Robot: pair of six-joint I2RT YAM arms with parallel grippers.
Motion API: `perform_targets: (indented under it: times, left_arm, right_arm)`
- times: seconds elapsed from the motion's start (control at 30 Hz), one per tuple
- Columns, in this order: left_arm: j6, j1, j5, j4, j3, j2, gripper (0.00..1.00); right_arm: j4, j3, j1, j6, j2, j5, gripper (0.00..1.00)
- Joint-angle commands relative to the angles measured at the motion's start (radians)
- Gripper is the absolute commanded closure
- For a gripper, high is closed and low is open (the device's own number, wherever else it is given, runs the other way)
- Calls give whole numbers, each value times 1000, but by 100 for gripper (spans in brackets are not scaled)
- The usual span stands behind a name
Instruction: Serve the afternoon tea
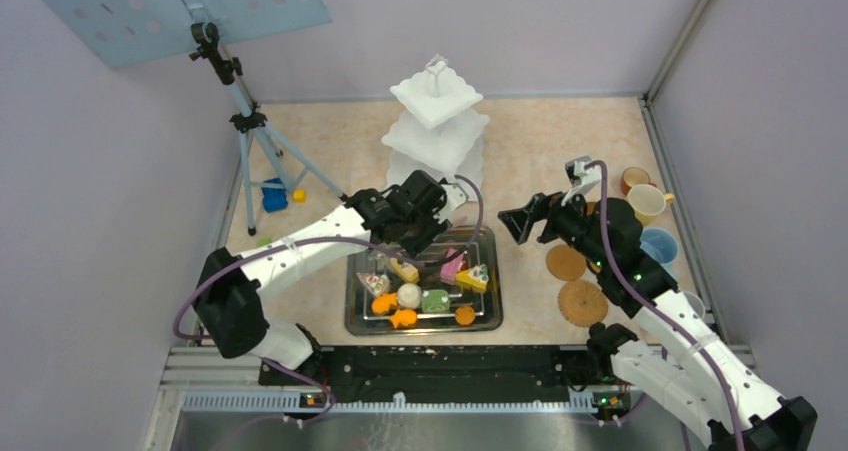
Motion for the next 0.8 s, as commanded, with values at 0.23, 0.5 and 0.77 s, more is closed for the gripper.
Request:
perform_targets:
  times: [0.23,0.5,0.77]
  left_arm:
    - [331,192,200,263,38,150,40]
    - [345,256,339,308,42,270,39]
    - [302,285,382,328,19,317,33]
  right_arm:
    - [48,-5,8,-17,-51,14,7]
    - [33,3,8,-17,-45,10,7]
    - [40,9,8,-10,-46,3,8]
